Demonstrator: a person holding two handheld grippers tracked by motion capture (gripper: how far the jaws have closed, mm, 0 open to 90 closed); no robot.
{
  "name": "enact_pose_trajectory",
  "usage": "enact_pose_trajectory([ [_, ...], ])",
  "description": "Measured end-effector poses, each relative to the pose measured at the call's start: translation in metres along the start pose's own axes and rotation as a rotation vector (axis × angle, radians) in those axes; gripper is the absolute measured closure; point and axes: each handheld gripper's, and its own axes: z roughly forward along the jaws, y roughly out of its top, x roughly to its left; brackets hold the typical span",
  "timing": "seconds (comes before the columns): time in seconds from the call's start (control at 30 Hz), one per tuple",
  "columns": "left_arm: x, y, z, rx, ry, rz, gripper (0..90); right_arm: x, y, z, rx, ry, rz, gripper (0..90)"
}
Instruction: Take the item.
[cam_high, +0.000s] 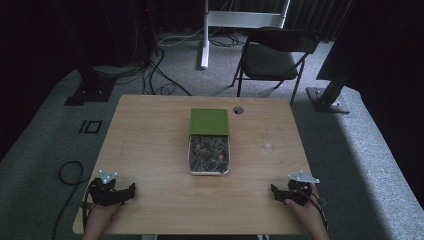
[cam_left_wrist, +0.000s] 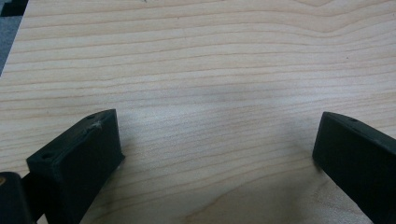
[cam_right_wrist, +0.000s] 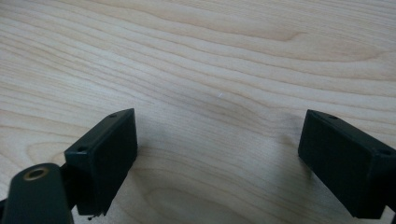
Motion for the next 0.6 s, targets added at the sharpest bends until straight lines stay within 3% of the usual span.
enact_pose_trajectory([
  [0.6,0.0004,0.0,-0.0001,0.0,-0.002,0.003,1.7,0.0001,0.0012,0.001,-0.001,-0.001,-0.003,11.6],
])
